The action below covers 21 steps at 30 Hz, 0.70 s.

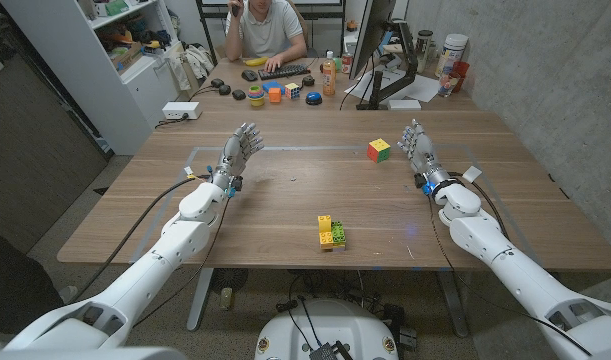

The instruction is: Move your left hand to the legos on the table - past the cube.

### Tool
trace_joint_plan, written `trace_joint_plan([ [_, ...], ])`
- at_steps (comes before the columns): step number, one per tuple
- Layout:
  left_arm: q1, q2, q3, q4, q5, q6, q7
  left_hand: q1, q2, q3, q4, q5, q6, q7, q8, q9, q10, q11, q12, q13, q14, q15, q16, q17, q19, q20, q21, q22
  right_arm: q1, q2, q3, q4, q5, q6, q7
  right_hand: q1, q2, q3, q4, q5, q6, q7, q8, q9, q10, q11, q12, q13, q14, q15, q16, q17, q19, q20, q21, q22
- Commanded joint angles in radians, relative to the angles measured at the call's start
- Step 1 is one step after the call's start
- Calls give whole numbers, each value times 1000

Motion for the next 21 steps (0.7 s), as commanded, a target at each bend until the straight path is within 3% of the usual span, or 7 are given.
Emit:
trace_joint_plan([
  [1,28,-62,-80,-8,67,39,-41,1,19,7,0,4,2,-7,5,2,8,-1,5,4,8,2,5,4,7,1,10,4,-34,125,160,-13,-150,-73,97,2,128,0,8,7,-12,1,5,2,-8,-1,6,2,-84,0,4,3,-100,-118,4,2],
  [8,44,-93,-112,-20,122,38,-39,1,19,7,0,4,2,-7,5,2,8,-1,5,4,8,2,5,4,7,1,10,4,-46,194,238,-26,-221,-104,144,2,128,0,8,7,-12,2,5,2,-7,0,6,2,-84,1,4,3,-100,-117,2,2],
  [21,98,-90,-99,-153,350,-24,42,1,19,7,0,4,2,-7,5,2,8,-1,5,4,8,2,5,4,7,1,10,4,-49,271,309,-34,-307,-123,200,2,128,2,8,6,-11,2,5,2,-7,-1,6,2,-83,1,3,3,-97,-116,-2,2],
])
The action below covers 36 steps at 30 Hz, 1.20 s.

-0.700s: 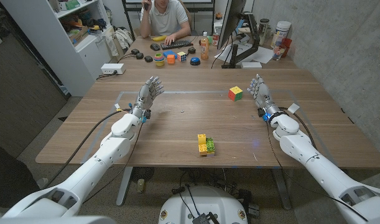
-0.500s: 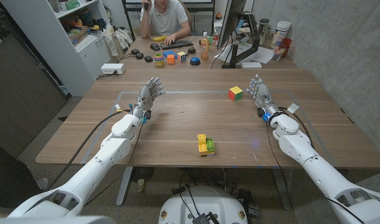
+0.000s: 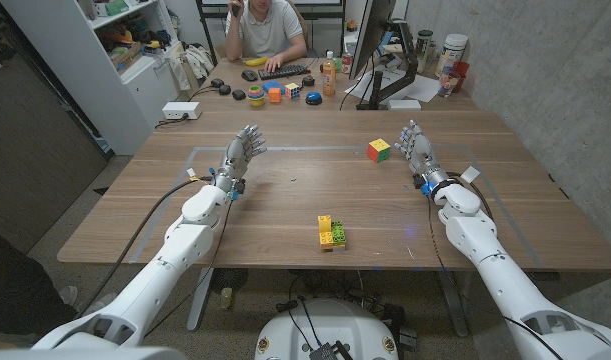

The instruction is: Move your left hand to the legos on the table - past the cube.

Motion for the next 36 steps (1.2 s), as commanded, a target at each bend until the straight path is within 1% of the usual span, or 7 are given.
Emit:
trace_joint_plan([
  [1,44,-4,0,-104,187,-46,53,1,19,7,0,4,3,-8,5,2,8,-1,5,4,7,3,5,4,7,1,5,4,-7,77,78,-8,-90,-22,57,2,128,2,8,6,-12,2,5,2,-8,-1,6,2,-83,2,3,3,-98,-115,-2,2],
  [4,51,11,9,-136,246,-50,58,1,19,7,0,4,3,-8,5,2,8,-1,5,4,7,3,5,4,7,1,5,4,-7,87,88,-11,-100,-28,64,2,127,2,8,6,-10,2,6,2,-6,-1,7,2,-82,1,4,3,-96,-116,-2,2],
  [7,51,39,32,-175,323,-56,46,1,19,7,0,4,3,-8,5,2,8,-1,5,4,7,3,5,4,7,1,5,4,-6,96,95,-11,-111,-30,69,2,127,2,8,6,-10,2,6,2,-6,0,6,2,-81,2,4,3,-96,-115,-3,2],
  [17,29,106,100,-269,518,-42,-9,1,19,7,0,4,3,-8,5,2,8,-1,5,4,7,3,5,4,7,1,5,4,6,117,107,9,-134,-26,87,2,127,3,8,6,-10,2,6,2,-5,1,7,2,-81,2,3,3,-94,-114,-6,2],
  [27,13,142,149,-329,646,-68,-56,1,19,7,0,4,3,-8,5,2,8,-1,5,4,7,3,5,4,7,1,5,4,11,126,116,22,-144,-20,97,2,126,3,8,5,-8,2,6,2,-5,-1,7,2,-80,3,3,3,-92,-114,-9,2],
  [30,13,151,158,-347,675,-81,-69,1,19,7,0,4,3,-8,5,2,8,-1,5,4,7,3,5,4,7,1,5,4,11,127,118,26,-147,-18,99,2,126,3,8,5,-9,3,6,2,-6,2,7,2,-80,3,3,3,-92,-114,-10,2],
  [36,23,166,174,-396,764,-106,-65,1,19,7,0,4,3,-8,5,2,8,-1,5,4,7,3,5,4,7,1,5,4,13,128,121,33,-150,-12,103,1,125,3,8,5,-8,2,6,2,-6,0,6,2,-81,3,3,3,-91,-114,-12,2],
])
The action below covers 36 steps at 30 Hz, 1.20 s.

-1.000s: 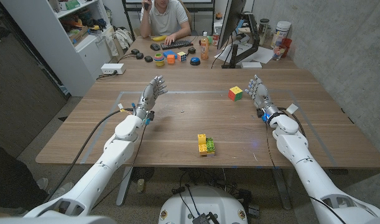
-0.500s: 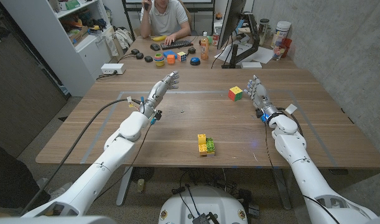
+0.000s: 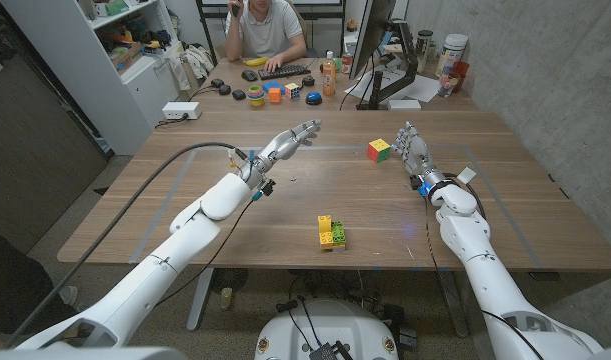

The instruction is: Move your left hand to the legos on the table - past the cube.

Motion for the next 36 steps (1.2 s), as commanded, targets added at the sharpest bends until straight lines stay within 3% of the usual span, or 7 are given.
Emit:
trace_joint_plan([
  [1,6,41,44,-95,169,-44,-22,1,20,7,0,4,3,-8,5,2,8,-1,5,5,7,3,5,5,7,1,5,4,6,8,10,15,-12,11,12,1,125,3,8,5,-8,2,6,2,-6,0,7,3,-80,3,3,3,-91,-114,-4,2],
  [12,32,71,57,-168,304,-66,-31,1,20,7,0,4,3,-8,5,2,8,-1,5,5,7,3,5,5,7,1,5,4,8,12,15,27,-8,15,19,1,125,3,8,4,-7,3,6,2,-4,1,7,3,-79,5,3,3,-89,-112,-7,2],
  [17,46,79,65,-189,402,-83,8,1,20,7,0,4,3,-8,5,2,8,-1,5,5,7,3,5,5,7,1,5,4,2,11,17,18,-7,10,20,1,124,3,8,4,-7,3,6,2,-4,0,7,3,-79,4,3,3,-89,-112,-8,2],
  [27,50,94,113,-192,547,-112,26,1,20,7,0,4,3,-8,5,2,8,-1,5,5,7,3,5,5,7,1,5,4,-17,6,27,-11,-7,4,15,1,123,2,8,3,-7,3,6,2,-3,0,7,3,-78,5,3,3,-87,-109,-10,3],
  [36,58,109,141,-180,611,-106,20,1,20,7,0,4,3,-8,5,2,8,-1,5,5,7,3,5,5,7,1,5,4,-19,6,31,-12,-7,6,15,1,122,1,7,2,-5,3,7,2,-1,0,8,3,-77,4,3,3,-85,-109,-12,3],
])
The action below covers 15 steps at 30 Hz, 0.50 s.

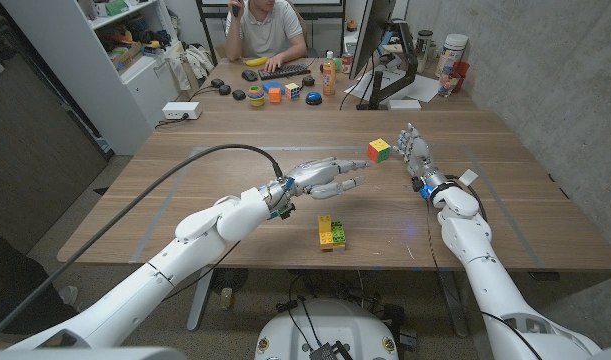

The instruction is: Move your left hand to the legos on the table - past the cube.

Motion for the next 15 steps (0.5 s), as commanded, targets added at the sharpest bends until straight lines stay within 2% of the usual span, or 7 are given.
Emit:
trace_joint_plan([
  [1,16,29,58,-3,129,0,0,1,20,7,0,4,3,-8,5,3,8,-1,5,5,7,3,5,5,7,1,5,4,-6,-2,6,-7,1,-3,-2,1,122,-2,5,2,-5,4,7,2,-1,0,8,3,-77,5,3,4,-85,-109,0,3],
  [15,-5,46,122,22,192,-1,-52,1,20,7,0,4,3,-8,5,3,8,-1,5,5,7,3,5,5,7,1,5,4,11,0,2,28,1,6,6,1,122,-4,4,1,-4,3,6,2,0,0,7,3,-76,5,2,3,-83,-108,-5,3],
])
